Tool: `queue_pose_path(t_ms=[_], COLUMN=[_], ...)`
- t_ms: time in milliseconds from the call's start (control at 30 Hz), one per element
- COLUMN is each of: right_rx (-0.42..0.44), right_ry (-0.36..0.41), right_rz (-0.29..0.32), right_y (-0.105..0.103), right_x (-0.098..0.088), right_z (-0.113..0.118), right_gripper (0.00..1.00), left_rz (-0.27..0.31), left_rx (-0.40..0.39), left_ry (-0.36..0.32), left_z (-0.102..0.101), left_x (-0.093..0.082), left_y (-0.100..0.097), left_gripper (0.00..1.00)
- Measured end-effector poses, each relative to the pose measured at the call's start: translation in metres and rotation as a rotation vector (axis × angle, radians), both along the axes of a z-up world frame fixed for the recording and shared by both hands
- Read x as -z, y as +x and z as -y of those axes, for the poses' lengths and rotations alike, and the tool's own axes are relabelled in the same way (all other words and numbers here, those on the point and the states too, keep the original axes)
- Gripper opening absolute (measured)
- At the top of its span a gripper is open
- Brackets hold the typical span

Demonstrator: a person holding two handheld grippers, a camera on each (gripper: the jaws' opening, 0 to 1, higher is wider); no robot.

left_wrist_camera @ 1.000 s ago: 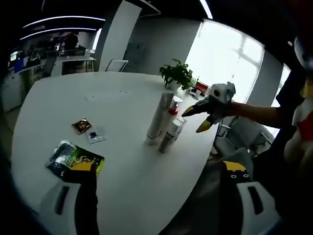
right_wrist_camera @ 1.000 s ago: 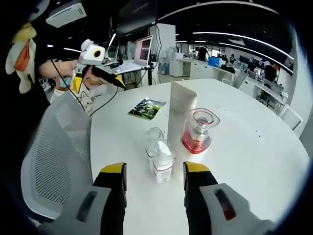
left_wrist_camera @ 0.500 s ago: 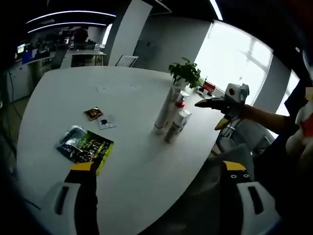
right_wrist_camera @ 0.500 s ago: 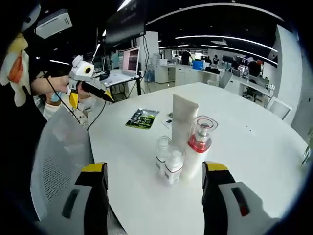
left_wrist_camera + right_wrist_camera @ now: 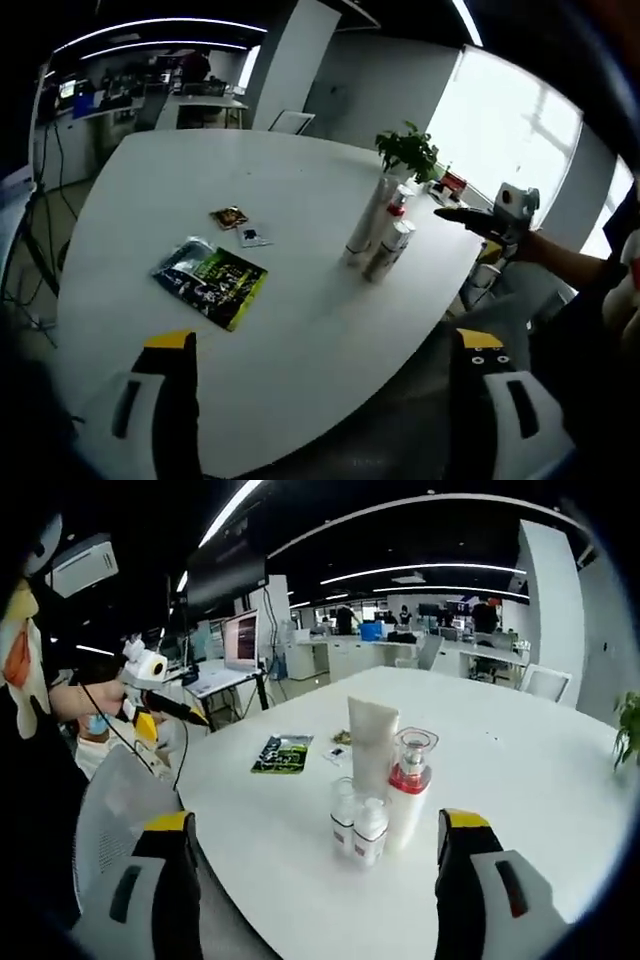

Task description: Arrange the skincare products in the storage area until every visible bottle or jar stands upright without overlapping.

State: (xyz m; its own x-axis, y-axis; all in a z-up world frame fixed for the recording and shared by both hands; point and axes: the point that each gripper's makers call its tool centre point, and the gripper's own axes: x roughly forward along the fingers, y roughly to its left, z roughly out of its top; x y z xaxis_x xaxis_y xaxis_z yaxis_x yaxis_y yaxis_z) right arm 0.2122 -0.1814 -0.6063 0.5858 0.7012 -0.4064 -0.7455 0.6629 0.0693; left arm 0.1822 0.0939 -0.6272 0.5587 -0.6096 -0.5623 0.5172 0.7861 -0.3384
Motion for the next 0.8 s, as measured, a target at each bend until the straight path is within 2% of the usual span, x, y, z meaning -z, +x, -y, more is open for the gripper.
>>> queue_pose_path(t_ms=[233,567,800], right_rx=[0.045,0.061,0.073], right_ry=[-0.014,0.001,-0.001], right_rz=[0.003,0.003,0.01], right_y=[-0.01,-0.024,-0.024], right_x=[0.0,-0.002,-0.003], right_z=[-0.005,-0.014,-0.007], right_gripper=[1.0,1.0,1.0], left_rz=[-0.024,-0.031,-0.032], left_rx=[-0.092,-0.121,-0.14], left_ry=[0.014,0.025,0.02], left_z=[-0.018,-0.026,-0.026], left_x=[0.005,0.011,0.012], left_y=[-0.008,-0.025,-0.024], left_gripper=[0.99,0.99,0.99])
